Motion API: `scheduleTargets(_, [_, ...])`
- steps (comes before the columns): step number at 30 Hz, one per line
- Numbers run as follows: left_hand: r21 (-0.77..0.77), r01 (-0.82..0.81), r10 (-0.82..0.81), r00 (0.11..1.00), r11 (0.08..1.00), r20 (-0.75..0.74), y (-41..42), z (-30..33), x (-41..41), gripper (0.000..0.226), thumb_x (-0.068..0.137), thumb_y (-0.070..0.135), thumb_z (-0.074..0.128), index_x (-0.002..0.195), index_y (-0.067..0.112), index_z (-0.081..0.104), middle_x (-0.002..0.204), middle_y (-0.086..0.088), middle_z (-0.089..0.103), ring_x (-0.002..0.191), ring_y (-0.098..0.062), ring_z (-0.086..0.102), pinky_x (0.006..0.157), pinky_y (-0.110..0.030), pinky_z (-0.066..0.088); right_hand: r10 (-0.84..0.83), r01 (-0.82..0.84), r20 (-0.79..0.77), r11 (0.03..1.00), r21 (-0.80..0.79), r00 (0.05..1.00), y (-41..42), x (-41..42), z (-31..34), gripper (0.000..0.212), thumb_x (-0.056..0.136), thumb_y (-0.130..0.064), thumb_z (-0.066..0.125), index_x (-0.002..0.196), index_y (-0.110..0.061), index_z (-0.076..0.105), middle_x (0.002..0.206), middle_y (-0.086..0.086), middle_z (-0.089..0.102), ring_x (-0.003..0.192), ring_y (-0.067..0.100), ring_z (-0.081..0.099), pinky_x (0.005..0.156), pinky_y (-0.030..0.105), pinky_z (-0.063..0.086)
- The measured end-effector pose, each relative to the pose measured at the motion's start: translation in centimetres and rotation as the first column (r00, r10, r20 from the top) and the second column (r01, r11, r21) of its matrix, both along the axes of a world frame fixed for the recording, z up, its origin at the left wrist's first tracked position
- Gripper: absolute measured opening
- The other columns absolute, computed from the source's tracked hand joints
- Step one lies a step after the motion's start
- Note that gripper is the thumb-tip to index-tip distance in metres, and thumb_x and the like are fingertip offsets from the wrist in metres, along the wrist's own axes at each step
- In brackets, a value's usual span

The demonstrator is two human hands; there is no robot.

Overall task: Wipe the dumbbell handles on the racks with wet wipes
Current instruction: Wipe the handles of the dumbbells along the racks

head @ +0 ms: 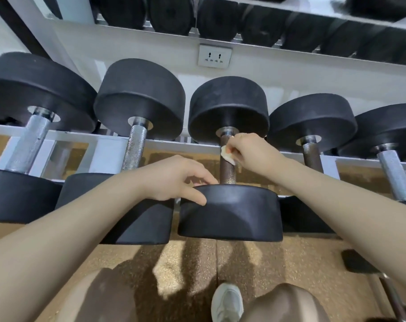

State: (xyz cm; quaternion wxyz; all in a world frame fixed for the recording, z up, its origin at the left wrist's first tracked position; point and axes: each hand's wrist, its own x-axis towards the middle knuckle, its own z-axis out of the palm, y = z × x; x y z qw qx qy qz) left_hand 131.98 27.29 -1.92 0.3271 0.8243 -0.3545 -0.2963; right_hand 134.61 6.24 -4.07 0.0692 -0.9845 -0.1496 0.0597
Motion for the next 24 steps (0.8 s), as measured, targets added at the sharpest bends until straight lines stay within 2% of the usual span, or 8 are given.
scheduleTargets(3, [0.001, 0.008, -0.008, 1.0, 1.0, 0.014, 0.0, 0.0, 0.1, 0.035, 0.076, 0.019, 0.073, 0.109, 0.026, 0.066, 0.088, 0.016, 0.057, 0.084, -0.009, 0.054, 0.082, -0.03, 0.047, 0.109, -0.112, -0.143, 0.994, -0.015, 0.984, 0.3, -1.2, 0.7, 0.012, 0.084, -0.008, 0.056, 0.085, -0.018, 0.063, 0.093, 0.003, 0.063, 0.088, 0.02, 0.058, 0.075, 0.026, 0.044])
scheduleTargets(5, [0.0, 0.002, -0.002, 1.0, 1.0, 0.002, 0.0, -0.2, 0.2, 0.036, 0.075, 0.019, 0.074, 0.109, 0.026, 0.067, 0.09, 0.008, 0.059, 0.086, -0.016, 0.055, 0.08, -0.034, 0.048, 0.202, -0.214, -0.283, 0.977, -0.014, 0.938, 0.4, -2.0, 1.3, 0.012, 0.084, -0.008, 0.057, 0.077, -0.017, 0.063, 0.082, 0.0, 0.063, 0.079, 0.015, 0.056, 0.072, 0.022, 0.042])
scheduleTargets(7, [-0.011, -0.005, 0.005, 1.0, 1.0, -0.003, 0.1, -0.5, 0.3, 0.035, 0.075, 0.019, 0.074, 0.108, 0.029, 0.067, 0.089, 0.007, 0.058, 0.082, -0.011, 0.053, 0.076, -0.028, 0.047, 0.226, -0.229, -0.342, 0.973, 0.033, 0.912, 0.5, -1.9, 1.7, 0.012, 0.084, -0.009, 0.059, 0.076, -0.013, 0.066, 0.078, -0.003, 0.063, 0.073, 0.011, 0.055, 0.069, 0.02, 0.041])
scheduleTargets(10, [-0.035, -0.02, 0.02, 1.0, 0.999, -0.013, 0.1, -0.8, 0.4, 0.034, 0.074, 0.018, 0.075, 0.105, 0.031, 0.067, 0.087, 0.011, 0.057, 0.078, 0.0, 0.05, 0.073, -0.014, 0.04, 0.076, -0.064, -0.049, 0.975, 0.211, 0.996, 0.4, 0.6, 2.2, 0.009, 0.085, -0.008, 0.059, 0.081, -0.007, 0.067, 0.078, -0.004, 0.059, 0.072, 0.009, 0.052, 0.064, 0.016, 0.034])
scheduleTargets(13, [-0.045, -0.043, 0.041, 0.999, 0.998, -0.036, 0.0, -0.9, 0.5, 0.034, 0.073, 0.017, 0.076, 0.101, 0.034, 0.067, 0.087, 0.013, 0.058, 0.079, 0.003, 0.051, 0.072, -0.009, 0.038, -0.024, -0.001, 0.228, 0.994, 0.107, 0.973, 1.0, 2.7, 1.5, 0.013, 0.082, 0.0, 0.054, 0.087, -0.004, 0.065, 0.091, 0.006, 0.057, 0.083, 0.022, 0.054, 0.074, 0.023, 0.04])
scheduleTargets(17, [-0.043, -0.031, 0.029, 0.998, 0.999, -0.051, 0.0, -0.7, 0.6, 0.035, 0.072, 0.017, 0.076, 0.103, 0.033, 0.068, 0.09, 0.012, 0.059, 0.083, -0.001, 0.053, 0.076, -0.011, 0.04, 0.085, -0.076, 0.137, 0.995, -0.069, 0.987, 1.2, 2.6, -1.1, 0.022, 0.079, 0.003, 0.054, 0.094, -0.004, 0.068, 0.102, 0.009, 0.055, 0.095, 0.028, 0.055, 0.083, 0.036, 0.045])
scheduleTargets(21, [-0.034, -0.013, 0.012, 0.999, 0.999, -0.032, 0.0, -0.6, 0.5, 0.036, 0.074, 0.021, 0.075, 0.107, 0.03, 0.068, 0.093, 0.008, 0.061, 0.087, -0.005, 0.054, 0.085, -0.023, 0.043, 0.15, -0.151, 0.023, 0.986, 0.071, 0.988, 0.1, 1.5, 0.2, 0.015, 0.082, -0.001, 0.057, 0.083, -0.005, 0.072, 0.093, 0.006, 0.067, 0.086, 0.017, 0.059, 0.079, 0.017, 0.038])
scheduleTargets(24, [-0.037, -0.008, 0.007, 1.0, 0.999, -0.026, 0.1, -0.7, 0.5, 0.035, 0.073, 0.02, 0.075, 0.105, 0.032, 0.068, 0.091, 0.011, 0.06, 0.087, -0.005, 0.054, 0.083, -0.024, 0.043, 0.238, -0.203, -0.27, 0.967, 0.152, 0.933, -0.7, -1.6, 0.9, 0.012, 0.084, -0.009, 0.062, 0.079, -0.016, 0.071, 0.081, -0.011, 0.063, 0.074, 0.0, 0.052, 0.069, 0.01, 0.036])
